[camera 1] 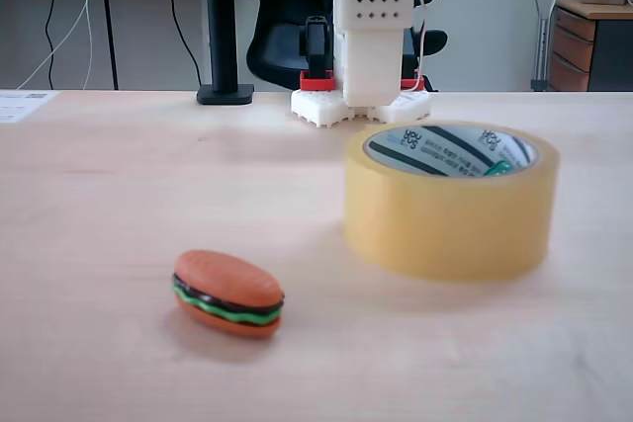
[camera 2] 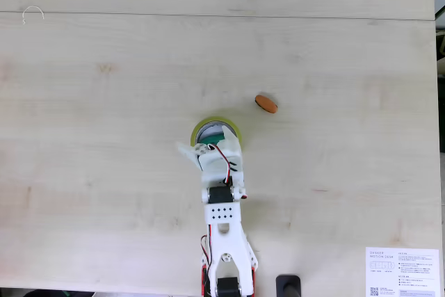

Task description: Grasp a cucumber and put it in the hole.

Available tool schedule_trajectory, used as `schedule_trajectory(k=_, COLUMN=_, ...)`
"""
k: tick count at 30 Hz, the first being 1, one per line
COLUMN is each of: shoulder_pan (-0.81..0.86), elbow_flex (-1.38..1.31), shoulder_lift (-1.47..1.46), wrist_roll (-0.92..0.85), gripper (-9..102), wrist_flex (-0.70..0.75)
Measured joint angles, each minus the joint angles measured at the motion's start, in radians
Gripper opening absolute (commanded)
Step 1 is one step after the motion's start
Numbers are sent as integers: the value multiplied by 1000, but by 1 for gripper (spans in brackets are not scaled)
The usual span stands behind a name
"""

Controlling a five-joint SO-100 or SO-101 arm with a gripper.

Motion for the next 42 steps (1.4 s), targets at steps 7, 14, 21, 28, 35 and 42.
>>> schedule_trajectory(k=7, shoulder_pan=35, elbow_flex=29, shoulder_lift=74, wrist_roll=0, gripper=44, wrist_flex=0)
schedule_trajectory(k=14, shoulder_pan=166, elbow_flex=87, shoulder_lift=218, wrist_roll=0, gripper=38, wrist_flex=0)
schedule_trajectory(k=21, shoulder_pan=324, elbow_flex=212, shoulder_lift=374, wrist_roll=0, gripper=33, wrist_flex=20)
schedule_trajectory(k=28, shoulder_pan=360, elbow_flex=379, shoulder_lift=545, wrist_roll=0, gripper=25, wrist_flex=44)
schedule_trajectory(k=35, shoulder_pan=359, elbow_flex=589, shoulder_lift=779, wrist_roll=15, gripper=16, wrist_flex=91)
schedule_trajectory(k=42, shoulder_pan=362, elbow_flex=723, shoulder_lift=1009, wrist_roll=64, gripper=8, wrist_flex=224)
